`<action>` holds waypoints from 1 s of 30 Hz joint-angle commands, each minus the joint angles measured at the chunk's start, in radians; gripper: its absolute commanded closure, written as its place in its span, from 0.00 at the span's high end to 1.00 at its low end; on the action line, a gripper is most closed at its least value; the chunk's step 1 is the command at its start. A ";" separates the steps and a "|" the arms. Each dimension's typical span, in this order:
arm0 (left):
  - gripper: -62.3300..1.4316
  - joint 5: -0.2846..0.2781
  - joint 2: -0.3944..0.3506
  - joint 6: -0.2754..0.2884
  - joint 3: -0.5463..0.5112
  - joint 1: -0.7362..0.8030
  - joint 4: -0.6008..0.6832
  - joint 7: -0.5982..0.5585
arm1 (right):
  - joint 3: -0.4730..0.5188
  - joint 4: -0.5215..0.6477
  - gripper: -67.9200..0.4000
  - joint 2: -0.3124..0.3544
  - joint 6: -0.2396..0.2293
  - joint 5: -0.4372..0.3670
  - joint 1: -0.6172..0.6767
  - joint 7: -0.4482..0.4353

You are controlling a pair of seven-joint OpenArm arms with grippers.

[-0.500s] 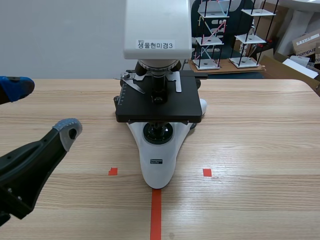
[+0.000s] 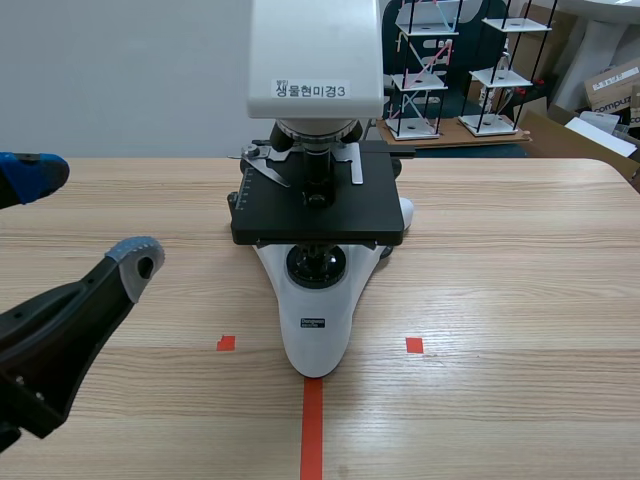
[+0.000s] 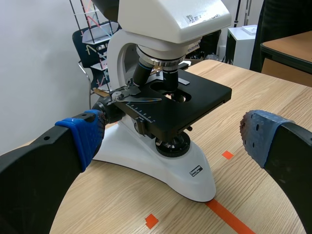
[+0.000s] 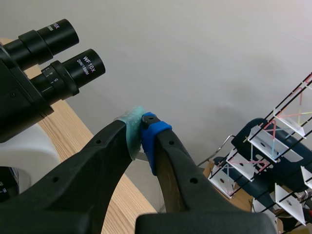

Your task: Return to the home posture

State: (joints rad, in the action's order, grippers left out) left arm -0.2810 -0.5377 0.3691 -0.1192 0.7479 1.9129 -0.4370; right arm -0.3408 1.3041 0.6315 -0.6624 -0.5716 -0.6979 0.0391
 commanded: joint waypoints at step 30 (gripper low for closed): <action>0.93 -0.007 0.003 0.000 -0.005 -0.003 0.011 -0.011 | 0.354 0.375 0.86 0.155 0.236 -0.088 0.687 -0.119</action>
State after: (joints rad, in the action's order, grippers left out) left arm -0.2810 -0.5377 0.3691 -0.1192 0.7479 1.9129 -0.4374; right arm 0.0051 1.6619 0.7830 -0.4297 -0.6472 -0.0059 -0.0612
